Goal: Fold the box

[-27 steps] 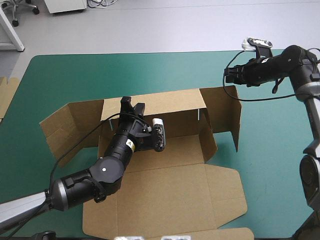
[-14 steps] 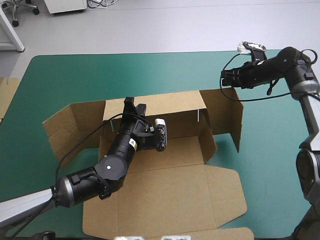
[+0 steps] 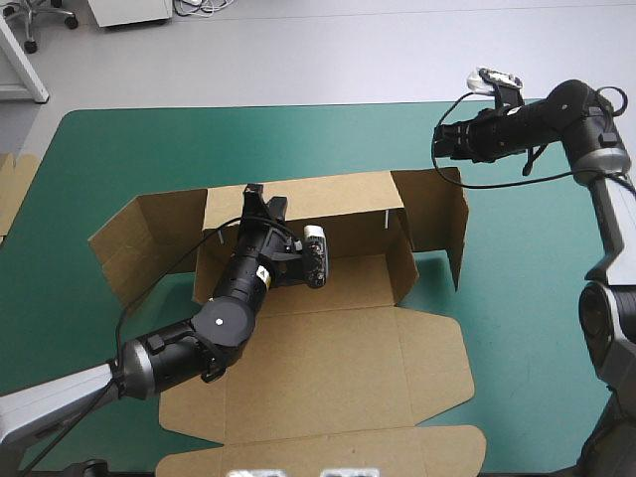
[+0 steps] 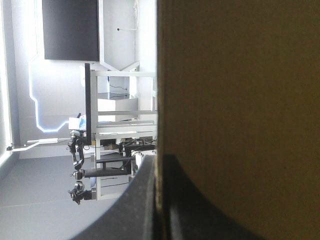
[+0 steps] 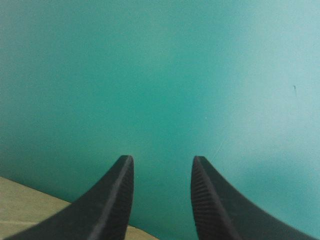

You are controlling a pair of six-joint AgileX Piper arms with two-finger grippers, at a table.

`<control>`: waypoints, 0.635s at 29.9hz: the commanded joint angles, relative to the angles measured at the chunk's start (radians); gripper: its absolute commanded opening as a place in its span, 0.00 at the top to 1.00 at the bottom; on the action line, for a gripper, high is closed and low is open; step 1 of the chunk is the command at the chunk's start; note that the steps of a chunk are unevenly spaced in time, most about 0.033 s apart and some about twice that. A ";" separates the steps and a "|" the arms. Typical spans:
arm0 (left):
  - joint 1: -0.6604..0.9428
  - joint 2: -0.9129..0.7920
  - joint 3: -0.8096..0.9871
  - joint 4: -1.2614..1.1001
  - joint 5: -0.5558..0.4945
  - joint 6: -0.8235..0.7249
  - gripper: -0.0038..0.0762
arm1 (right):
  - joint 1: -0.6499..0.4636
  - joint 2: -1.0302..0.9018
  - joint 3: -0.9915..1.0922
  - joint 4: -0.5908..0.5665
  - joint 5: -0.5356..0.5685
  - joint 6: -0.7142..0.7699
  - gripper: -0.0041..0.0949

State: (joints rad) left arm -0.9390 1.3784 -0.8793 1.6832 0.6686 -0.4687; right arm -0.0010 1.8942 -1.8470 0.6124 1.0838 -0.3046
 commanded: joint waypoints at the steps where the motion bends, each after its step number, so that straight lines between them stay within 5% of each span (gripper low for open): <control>1: 0.001 -0.024 -0.029 0.084 0.036 -0.040 0.97 | 0.002 -0.035 -0.038 0.041 -0.008 -0.022 0.60; 6: 0.001 -0.022 -0.029 0.084 0.032 -0.053 0.97 | 0.002 -0.025 -0.038 0.039 -0.023 -0.030 0.60; 12: 0.001 -0.002 -0.029 0.080 0.038 -0.055 0.97 | 0.002 -0.016 -0.038 0.057 0.120 -0.059 0.61; 19: 0.001 0.034 -0.029 0.085 0.069 -0.055 0.97 | 0.002 -0.040 -0.038 0.078 0.157 -0.072 0.65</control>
State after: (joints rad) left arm -0.9390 1.4331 -0.8793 1.6991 0.6827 -0.5075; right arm 0.0003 1.9280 -1.8537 0.6348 1.2256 -0.3603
